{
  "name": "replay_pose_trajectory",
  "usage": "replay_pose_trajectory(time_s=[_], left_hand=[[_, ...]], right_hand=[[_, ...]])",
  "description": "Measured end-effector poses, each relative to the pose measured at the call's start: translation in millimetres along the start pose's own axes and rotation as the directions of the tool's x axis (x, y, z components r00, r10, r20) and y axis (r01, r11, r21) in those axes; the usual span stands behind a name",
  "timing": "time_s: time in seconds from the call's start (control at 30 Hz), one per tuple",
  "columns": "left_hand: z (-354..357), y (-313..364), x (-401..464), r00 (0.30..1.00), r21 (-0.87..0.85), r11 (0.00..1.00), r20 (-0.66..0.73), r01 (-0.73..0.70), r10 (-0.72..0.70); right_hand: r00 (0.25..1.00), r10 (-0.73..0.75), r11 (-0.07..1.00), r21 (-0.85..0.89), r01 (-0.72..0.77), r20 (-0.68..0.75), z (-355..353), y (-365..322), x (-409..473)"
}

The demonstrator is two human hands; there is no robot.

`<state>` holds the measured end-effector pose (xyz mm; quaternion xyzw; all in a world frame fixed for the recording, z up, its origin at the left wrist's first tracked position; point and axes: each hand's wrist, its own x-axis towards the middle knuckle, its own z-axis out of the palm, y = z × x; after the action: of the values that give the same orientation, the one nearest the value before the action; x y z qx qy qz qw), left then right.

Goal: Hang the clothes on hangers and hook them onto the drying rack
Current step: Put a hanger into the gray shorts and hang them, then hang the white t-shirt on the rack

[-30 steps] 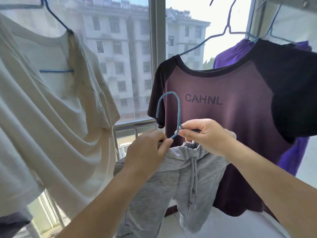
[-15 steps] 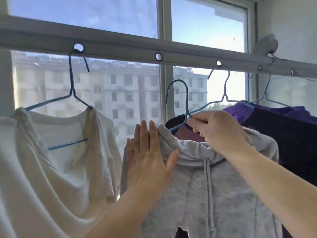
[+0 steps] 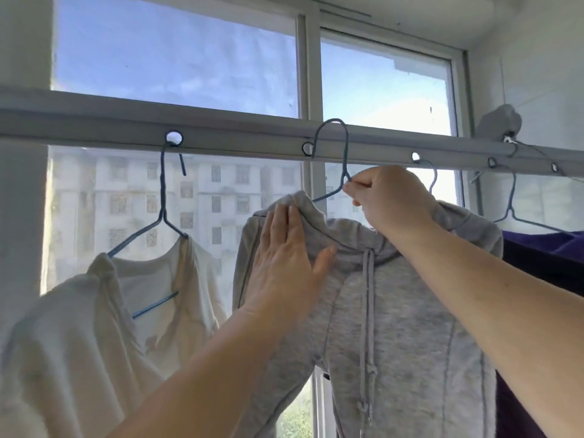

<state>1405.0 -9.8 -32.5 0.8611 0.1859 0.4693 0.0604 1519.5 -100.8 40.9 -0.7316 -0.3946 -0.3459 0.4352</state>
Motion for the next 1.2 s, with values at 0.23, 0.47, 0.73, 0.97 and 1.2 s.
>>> replay_pose_trajectory(time_s=[0.23,0.47,0.73,0.97,1.2], left_hand=[[-4,4,2,0.996,-0.025,1.0,0.084,-0.005,0.008],[-3,0,-9,0.997,0.03,0.999,0.062,-0.042,0.041],[-36,-8,-22,0.967,0.363,0.922,-0.156,-0.135,0.203],[-93,1,-35,0.991,0.793,0.597,-0.131,0.116,-0.019],[-145,-27,-38,0.986,0.579,0.799,-0.122,0.163,-0.113]], right_hand=[[0.999,0.022,0.998,-0.062,-0.025,-0.046,1,-4,16],[0.993,0.055,0.983,-0.179,-0.035,0.107,31,11,1],[0.985,-0.096,0.995,-0.027,0.093,-0.146,32,-12,-20],[0.918,-0.372,0.921,0.176,0.348,0.137,47,-69,-52],[0.807,-0.475,0.857,0.39,0.335,0.351,58,-110,-65]])
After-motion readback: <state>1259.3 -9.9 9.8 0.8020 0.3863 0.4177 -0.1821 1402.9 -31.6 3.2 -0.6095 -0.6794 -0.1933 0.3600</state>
